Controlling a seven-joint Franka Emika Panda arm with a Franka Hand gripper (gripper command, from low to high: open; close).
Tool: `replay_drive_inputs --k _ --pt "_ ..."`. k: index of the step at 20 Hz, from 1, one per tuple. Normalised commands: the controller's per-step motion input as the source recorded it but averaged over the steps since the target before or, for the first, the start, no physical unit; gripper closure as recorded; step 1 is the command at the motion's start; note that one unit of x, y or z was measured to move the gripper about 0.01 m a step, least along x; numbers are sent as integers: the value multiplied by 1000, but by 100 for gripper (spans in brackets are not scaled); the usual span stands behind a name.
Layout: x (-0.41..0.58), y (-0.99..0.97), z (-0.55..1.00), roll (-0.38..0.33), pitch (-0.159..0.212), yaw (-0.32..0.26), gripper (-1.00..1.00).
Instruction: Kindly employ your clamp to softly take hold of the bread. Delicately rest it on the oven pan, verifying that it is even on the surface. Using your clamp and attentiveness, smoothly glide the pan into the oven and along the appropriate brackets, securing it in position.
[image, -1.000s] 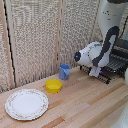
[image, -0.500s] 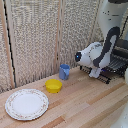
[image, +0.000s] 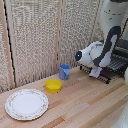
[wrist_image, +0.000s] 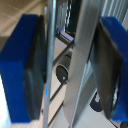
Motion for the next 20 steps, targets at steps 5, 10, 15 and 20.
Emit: replay_drive_inputs --k 5,10,15,20 --pt "255 -487 642 201 0 0 100" --pt "431 -447 675 188 0 40 100" --pt "189 -626 722 160 14 18 100" --pt "-136 -779 671 99 109 45 100"
